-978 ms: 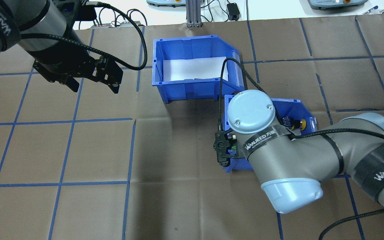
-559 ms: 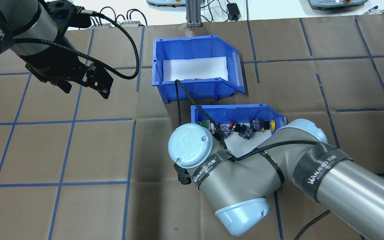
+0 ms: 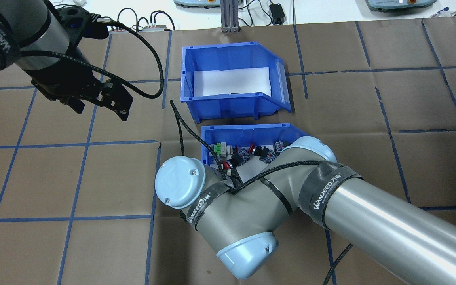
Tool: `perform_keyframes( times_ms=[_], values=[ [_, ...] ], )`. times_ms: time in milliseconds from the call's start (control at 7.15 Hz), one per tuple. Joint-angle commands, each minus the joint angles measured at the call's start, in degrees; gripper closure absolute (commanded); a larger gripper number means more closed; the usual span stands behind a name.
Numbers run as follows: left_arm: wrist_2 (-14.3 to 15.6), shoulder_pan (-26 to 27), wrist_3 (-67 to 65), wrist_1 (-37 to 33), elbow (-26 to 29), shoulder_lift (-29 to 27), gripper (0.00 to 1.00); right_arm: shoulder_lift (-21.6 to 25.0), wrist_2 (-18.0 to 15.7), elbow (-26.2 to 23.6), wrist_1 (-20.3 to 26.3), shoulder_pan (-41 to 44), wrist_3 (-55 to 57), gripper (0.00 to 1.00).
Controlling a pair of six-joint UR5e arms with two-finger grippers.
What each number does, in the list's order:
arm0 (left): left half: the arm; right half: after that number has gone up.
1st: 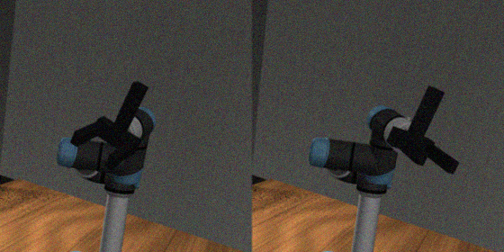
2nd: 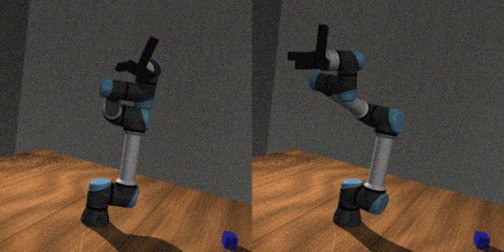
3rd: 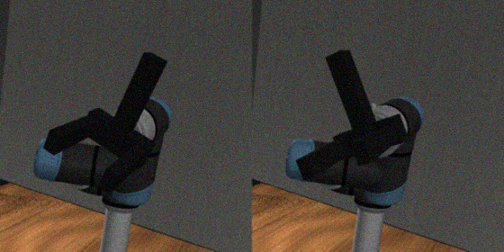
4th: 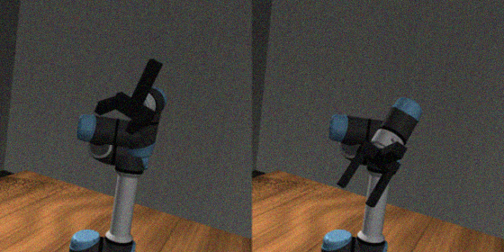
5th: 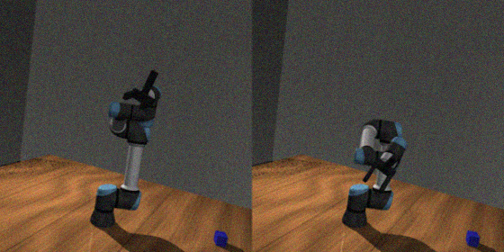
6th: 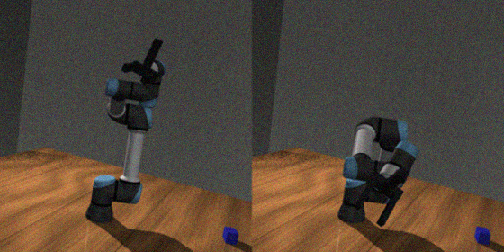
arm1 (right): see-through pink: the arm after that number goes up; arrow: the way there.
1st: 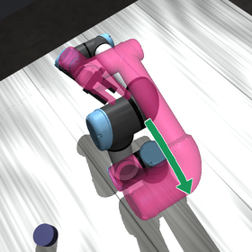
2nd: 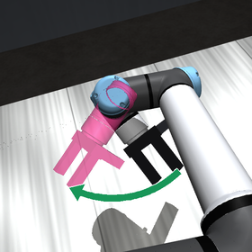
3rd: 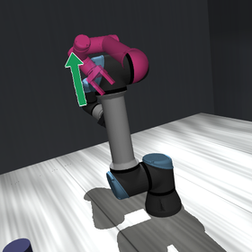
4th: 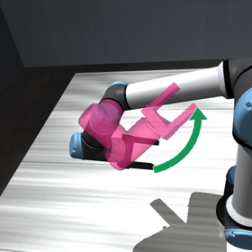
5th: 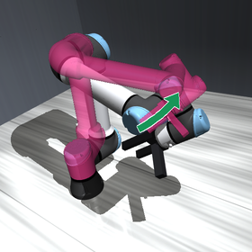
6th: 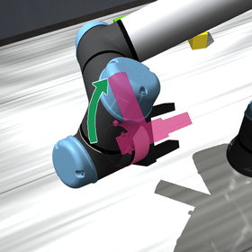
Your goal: Place battery box in front
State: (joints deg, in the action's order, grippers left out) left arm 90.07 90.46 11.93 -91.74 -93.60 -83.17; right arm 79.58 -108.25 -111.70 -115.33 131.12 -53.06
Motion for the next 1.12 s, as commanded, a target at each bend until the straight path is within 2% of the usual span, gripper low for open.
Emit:
perform_keyframes(
  times_ms=[0, 140, 419, 699, 978],
  values=[
    [0.01, -0.02, -0.15, 0.6, -0.44, 0.2, 0.0, -0.57, 0.66, 0.08, -0.24, -0.07, 0.15, 0.29],
    [0.01, -0.02, -0.07, 0.6, -0.44, 0.37, 0.0, -0.4, 0.76, 0.26, -0.15, -0.51, 0.15, 0.0],
    [0.01, -0.02, 0.02, 0.6, -0.44, 0.38, 0.0, 0.57, 0.58, 0.61, -0.07, -1.74, 0.15, 0.0],
    [0.01, -0.02, -0.33, 0.6, -0.44, 0.38, 0.0, 5.12, 0.76, 0.96, 0.2, -5.5, -0.55, 0.0],
    [0.1, -0.02, -3.64, 0.51, -0.53, 0.38, 0.0, 10.48, 0.93, 1.14, 0.73, -12.69, -0.99, 0.0]
  ],
)
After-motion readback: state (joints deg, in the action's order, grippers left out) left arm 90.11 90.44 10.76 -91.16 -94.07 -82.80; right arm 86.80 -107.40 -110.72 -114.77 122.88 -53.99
